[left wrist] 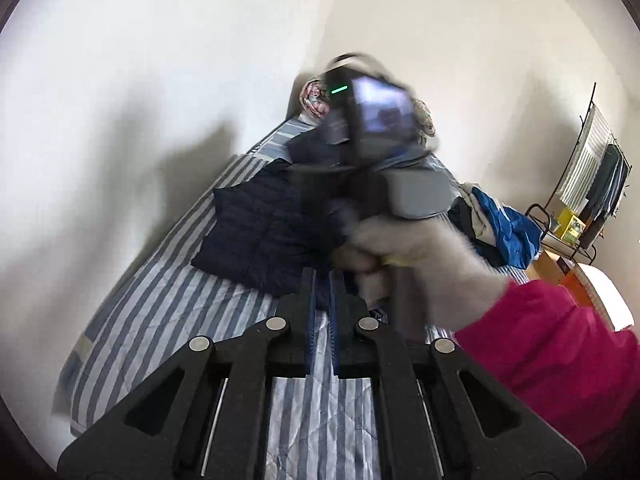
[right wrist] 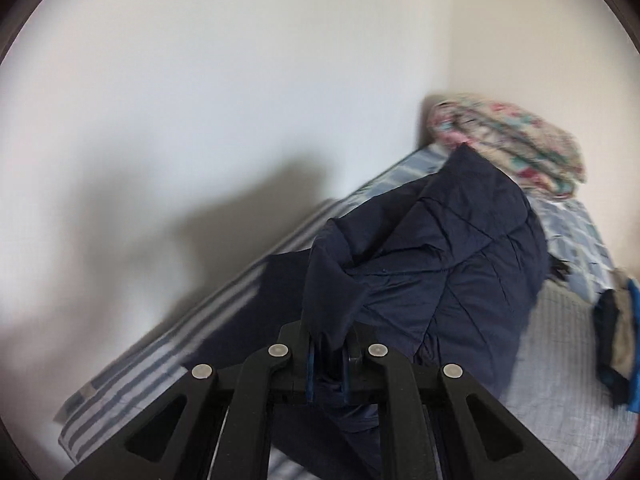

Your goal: Fold large clothes

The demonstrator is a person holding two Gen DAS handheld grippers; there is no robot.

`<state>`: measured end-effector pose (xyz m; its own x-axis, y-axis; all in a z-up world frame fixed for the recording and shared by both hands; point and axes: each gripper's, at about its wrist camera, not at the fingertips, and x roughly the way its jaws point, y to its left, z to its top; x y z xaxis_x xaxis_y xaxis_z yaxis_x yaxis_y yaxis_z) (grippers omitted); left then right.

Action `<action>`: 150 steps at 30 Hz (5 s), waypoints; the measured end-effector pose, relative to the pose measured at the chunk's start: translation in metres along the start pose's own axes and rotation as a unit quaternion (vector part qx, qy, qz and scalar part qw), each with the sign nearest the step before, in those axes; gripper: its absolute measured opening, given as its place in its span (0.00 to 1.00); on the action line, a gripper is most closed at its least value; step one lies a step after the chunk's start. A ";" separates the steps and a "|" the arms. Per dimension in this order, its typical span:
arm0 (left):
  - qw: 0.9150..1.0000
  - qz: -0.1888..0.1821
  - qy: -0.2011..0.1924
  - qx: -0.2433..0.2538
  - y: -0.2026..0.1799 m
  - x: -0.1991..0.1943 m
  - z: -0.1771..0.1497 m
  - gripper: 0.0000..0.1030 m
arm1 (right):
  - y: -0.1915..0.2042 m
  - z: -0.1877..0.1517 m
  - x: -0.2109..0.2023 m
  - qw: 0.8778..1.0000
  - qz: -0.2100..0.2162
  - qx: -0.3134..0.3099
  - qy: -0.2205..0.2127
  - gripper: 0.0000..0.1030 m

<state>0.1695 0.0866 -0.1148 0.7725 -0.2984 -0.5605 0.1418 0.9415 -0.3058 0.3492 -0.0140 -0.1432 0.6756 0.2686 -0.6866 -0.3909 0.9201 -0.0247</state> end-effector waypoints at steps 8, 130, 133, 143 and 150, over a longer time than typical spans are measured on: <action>1.000 0.010 -0.008 -0.014 0.010 -0.005 0.003 0.03 | 0.081 -0.048 0.110 0.991 0.072 -0.050 0.102 0.07; 0.923 -0.142 0.241 -0.263 0.126 0.256 -0.019 0.79 | -0.313 -0.252 -0.105 0.956 0.035 0.289 0.026 0.83; 0.915 -0.156 0.262 -0.265 0.126 0.265 -0.028 0.79 | -0.321 -0.270 -0.099 0.941 0.081 0.327 0.035 0.83; 0.911 -0.187 0.275 -0.246 0.106 0.286 -0.030 0.79 | -0.336 -0.300 -0.074 0.900 0.164 0.402 0.029 0.84; 0.904 -0.208 0.279 -0.247 0.088 0.309 -0.025 0.79 | -0.334 -0.284 -0.051 0.899 0.186 0.395 0.039 0.76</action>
<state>0.4048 0.0736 -0.3344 0.2646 -0.7730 -0.5765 -0.0526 0.5854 -0.8091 0.2675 -0.4160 -0.3063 0.5329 0.6065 -0.5901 0.0067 0.6943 0.7196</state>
